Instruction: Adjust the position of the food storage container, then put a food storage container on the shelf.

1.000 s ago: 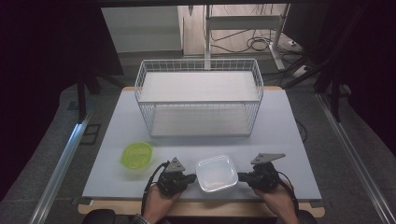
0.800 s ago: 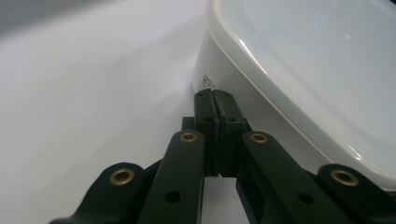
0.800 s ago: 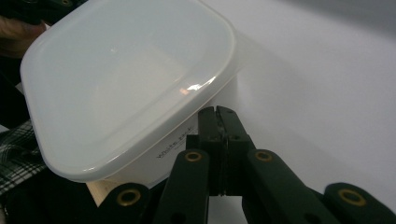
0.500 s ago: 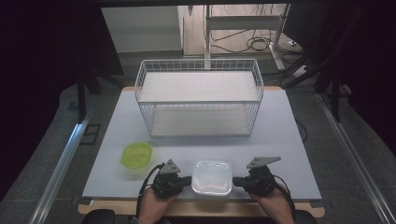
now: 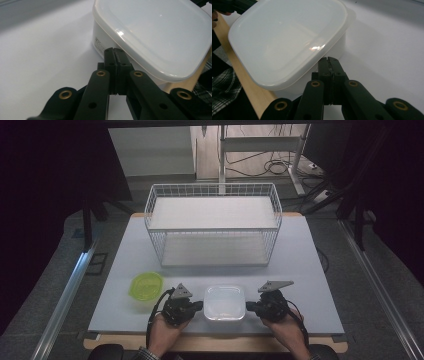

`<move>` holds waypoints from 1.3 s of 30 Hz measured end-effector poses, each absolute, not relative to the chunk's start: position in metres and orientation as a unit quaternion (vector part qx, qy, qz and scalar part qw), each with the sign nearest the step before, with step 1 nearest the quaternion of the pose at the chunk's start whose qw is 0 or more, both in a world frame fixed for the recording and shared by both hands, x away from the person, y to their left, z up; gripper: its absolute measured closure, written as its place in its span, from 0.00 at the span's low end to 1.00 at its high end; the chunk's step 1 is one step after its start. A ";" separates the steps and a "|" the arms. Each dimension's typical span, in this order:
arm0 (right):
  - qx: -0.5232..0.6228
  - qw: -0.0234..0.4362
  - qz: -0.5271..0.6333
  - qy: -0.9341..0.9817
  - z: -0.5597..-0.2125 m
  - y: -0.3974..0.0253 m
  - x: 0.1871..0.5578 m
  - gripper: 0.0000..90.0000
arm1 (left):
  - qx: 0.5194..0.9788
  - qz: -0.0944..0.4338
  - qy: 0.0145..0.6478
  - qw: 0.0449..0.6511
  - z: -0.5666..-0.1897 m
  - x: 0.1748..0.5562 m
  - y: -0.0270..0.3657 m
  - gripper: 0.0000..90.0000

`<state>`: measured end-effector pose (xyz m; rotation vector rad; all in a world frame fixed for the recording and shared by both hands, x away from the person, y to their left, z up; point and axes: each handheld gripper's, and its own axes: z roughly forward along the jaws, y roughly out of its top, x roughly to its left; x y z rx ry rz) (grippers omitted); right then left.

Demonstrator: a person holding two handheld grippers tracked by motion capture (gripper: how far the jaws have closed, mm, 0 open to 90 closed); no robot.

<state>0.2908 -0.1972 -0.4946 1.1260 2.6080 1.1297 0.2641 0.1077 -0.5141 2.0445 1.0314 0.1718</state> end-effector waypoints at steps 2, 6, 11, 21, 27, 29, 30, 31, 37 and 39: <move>0.369 0.041 0.371 0.851 -0.495 -0.196 0.296 0.99 | 0.813 0.068 0.410 0.408 -0.514 0.269 0.109 1.00; 0.369 0.045 0.369 0.852 -0.495 -0.192 0.305 0.99 | 0.810 0.070 0.415 0.407 -0.514 0.276 0.111 1.00; 0.371 0.049 0.374 0.848 -0.496 -0.192 0.310 0.96 | 0.810 0.062 0.412 0.412 -0.516 0.279 0.116 0.99; 0.378 0.089 0.384 0.837 -0.489 -0.215 0.305 0.61 | 0.799 0.080 0.408 0.435 -0.507 0.263 0.141 0.70; 0.380 0.100 0.397 0.830 -0.489 -0.224 0.304 0.36 | 0.800 0.090 0.410 0.429 -0.510 0.259 0.153 0.38; 0.380 0.098 0.402 0.827 -0.490 -0.226 0.305 0.29 | 0.795 0.093 0.413 0.434 -0.509 0.261 0.154 0.32; 0.380 0.098 0.404 0.827 -0.491 -0.226 0.305 0.25 | 0.791 0.094 0.414 0.440 -0.508 0.261 0.154 0.23; 0.380 0.098 0.404 0.827 -0.491 -0.226 0.305 0.25 | 0.791 0.094 0.414 0.440 -0.508 0.261 0.154 0.20; 0.372 0.101 0.415 0.824 -0.489 -0.222 0.304 0.17 | 0.794 0.103 0.409 0.439 -0.510 0.262 0.150 0.12; 0.373 0.102 0.415 0.823 -0.489 -0.222 0.304 0.14 | 0.792 0.108 0.409 0.439 -0.510 0.262 0.149 0.11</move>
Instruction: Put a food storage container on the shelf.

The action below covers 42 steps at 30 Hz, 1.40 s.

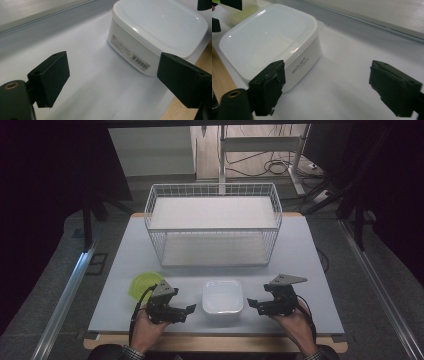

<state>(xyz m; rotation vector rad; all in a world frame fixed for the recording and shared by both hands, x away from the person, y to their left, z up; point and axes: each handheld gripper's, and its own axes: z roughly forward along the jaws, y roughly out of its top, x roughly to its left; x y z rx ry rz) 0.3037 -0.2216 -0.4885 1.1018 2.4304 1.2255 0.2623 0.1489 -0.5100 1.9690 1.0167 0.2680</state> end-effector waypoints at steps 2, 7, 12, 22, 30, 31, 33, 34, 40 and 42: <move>0.374 0.101 0.420 0.821 -0.487 -0.221 0.304 0.12 | 0.792 0.108 0.405 0.443 -0.510 0.263 0.148 0.09; 0.377 0.097 0.421 0.819 -0.483 -0.218 0.304 0.09 | 0.802 0.112 0.384 0.443 -0.509 0.266 0.142 0.07; 0.380 0.093 0.408 0.825 -0.480 -0.212 0.303 0.07 | 0.797 0.076 0.388 0.456 -0.500 0.271 0.138 0.06; 0.381 0.035 0.414 0.826 -0.474 -0.198 0.309 0.25 | 0.805 0.048 0.370 0.460 -0.494 0.286 0.121 0.16; 0.381 -0.002 0.408 0.830 -0.480 -0.186 0.321 0.31 | 0.806 0.008 0.381 0.453 -0.506 0.299 0.111 0.19; 0.385 -0.012 0.410 0.827 -0.481 -0.185 0.323 0.32 | 0.804 0.000 0.383 0.455 -0.509 0.300 0.111 0.19; 0.389 -0.024 0.407 0.826 -0.483 -0.184 0.326 0.34 | 0.801 -0.014 0.385 0.459 -0.510 0.301 0.112 0.19; 0.392 -0.032 0.404 0.826 -0.484 -0.183 0.327 0.36 | 0.800 -0.015 0.384 0.460 -0.510 0.301 0.112 0.21; 0.400 -0.056 0.394 0.826 -0.484 -0.182 0.325 0.50 | 0.797 -0.045 0.390 0.458 -0.509 0.298 0.112 0.31; 0.410 -0.066 0.391 0.821 -0.482 -0.185 0.324 0.57 | 0.800 -0.061 0.390 0.452 -0.508 0.297 0.114 0.33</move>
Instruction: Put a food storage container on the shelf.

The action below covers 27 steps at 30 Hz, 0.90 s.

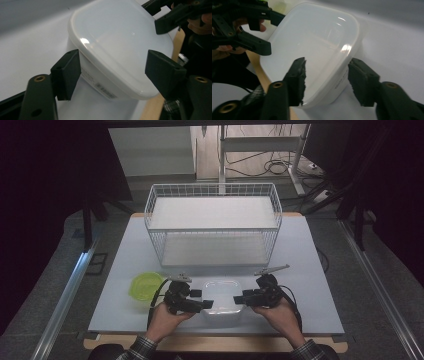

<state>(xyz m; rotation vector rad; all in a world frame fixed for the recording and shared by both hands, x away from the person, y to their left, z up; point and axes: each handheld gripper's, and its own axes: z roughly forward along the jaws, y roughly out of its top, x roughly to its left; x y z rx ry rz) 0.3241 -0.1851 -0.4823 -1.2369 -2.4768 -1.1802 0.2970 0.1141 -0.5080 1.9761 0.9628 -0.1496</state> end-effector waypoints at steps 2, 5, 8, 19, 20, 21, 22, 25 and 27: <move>-0.424 0.084 -0.393 -0.812 -0.482 -0.189 0.324 0.63 | 0.802 -0.067 0.391 0.447 -0.507 0.294 0.115 0.35; -0.437 0.102 -0.394 -0.802 -0.481 -0.194 0.322 0.69 | 0.799 -0.068 0.404 0.441 -0.503 0.290 0.116 0.42; -0.454 0.112 -0.397 -0.790 -0.479 -0.197 0.319 0.75 | 0.781 -0.075 0.430 0.447 -0.497 0.287 0.122 0.66; -0.451 0.045 -0.419 -0.787 -0.470 -0.196 0.312 0.87 | 0.748 -0.049 0.465 0.472 -0.492 0.283 0.126 0.87; -0.446 0.037 -0.422 -0.788 -0.470 -0.195 0.311 0.87 | 0.748 -0.042 0.466 0.471 -0.492 0.283 0.126 0.87; -0.443 0.030 -0.422 -0.791 -0.469 -0.194 0.310 0.87 | 0.748 -0.038 0.467 0.470 -0.492 0.283 0.125 0.87; -0.439 0.022 -0.424 -0.792 -0.469 -0.192 0.309 0.87 | 0.749 -0.033 0.467 0.470 -0.491 0.283 0.125 0.88; -0.432 0.005 -0.430 -0.793 -0.463 -0.190 0.308 0.87 | 0.746 -0.022 0.464 0.477 -0.485 0.282 0.127 0.88; -0.427 0.001 -0.443 -0.788 -0.459 -0.190 0.308 0.87 | 0.748 -0.013 0.460 0.478 -0.480 0.282 0.127 0.88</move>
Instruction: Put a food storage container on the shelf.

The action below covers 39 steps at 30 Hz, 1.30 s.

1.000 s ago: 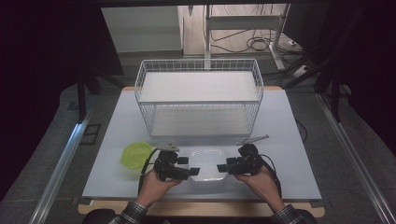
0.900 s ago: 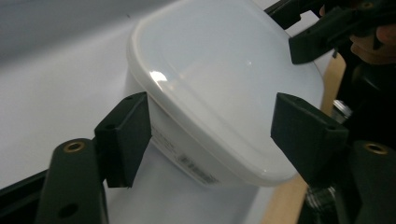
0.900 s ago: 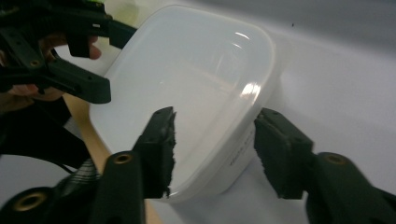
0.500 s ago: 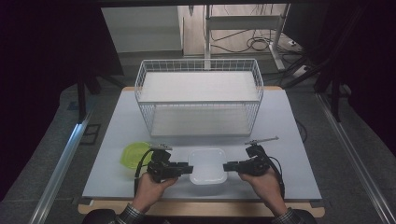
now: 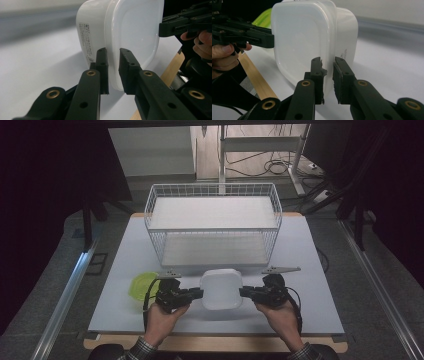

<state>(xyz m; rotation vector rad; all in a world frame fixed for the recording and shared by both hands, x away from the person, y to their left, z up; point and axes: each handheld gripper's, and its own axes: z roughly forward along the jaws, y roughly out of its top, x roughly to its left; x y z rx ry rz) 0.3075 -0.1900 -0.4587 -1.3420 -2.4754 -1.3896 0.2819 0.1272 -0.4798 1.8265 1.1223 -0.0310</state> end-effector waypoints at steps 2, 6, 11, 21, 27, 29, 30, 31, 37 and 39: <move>-0.424 -0.002 -0.450 -0.786 -0.455 -0.190 0.308 0.87 | 0.751 -0.002 0.456 0.477 -0.473 0.282 0.127 0.88; -0.421 -0.009 -0.455 -0.784 -0.450 -0.190 0.311 0.87 | 0.753 0.013 0.451 0.479 -0.463 0.286 0.127 0.88; -0.412 -0.025 -0.467 -0.782 -0.434 -0.187 0.316 0.87 | 0.747 0.032 0.447 0.491 -0.447 0.291 0.129 0.88; -0.395 -0.048 -0.486 -0.778 -0.406 -0.179 0.327 0.87 | 0.742 0.065 0.438 0.503 -0.416 0.299 0.136 0.87; -0.389 -0.055 -0.496 -0.775 -0.395 -0.175 0.332 0.87 | 0.740 0.079 0.434 0.507 -0.403 0.302 0.139 0.87; -0.388 -0.056 -0.498 -0.773 -0.392 -0.174 0.334 0.87 | 0.739 0.083 0.433 0.509 -0.398 0.304 0.140 0.88; -0.388 -0.057 -0.499 -0.772 -0.390 -0.173 0.335 0.87 | 0.739 0.084 0.432 0.510 -0.396 0.305 0.140 0.87; -0.388 -0.058 -0.500 -0.772 -0.388 -0.173 0.336 0.87 | 0.738 0.085 0.432 0.511 -0.394 0.306 0.141 0.87; -0.383 -0.066 -0.507 -0.769 -0.374 -0.171 0.341 0.87 | 0.737 0.097 0.425 0.516 -0.378 0.312 0.143 0.87; -0.382 -0.067 -0.509 -0.768 -0.370 -0.170 0.343 0.87 | 0.737 0.101 0.423 0.518 -0.373 0.314 0.144 0.87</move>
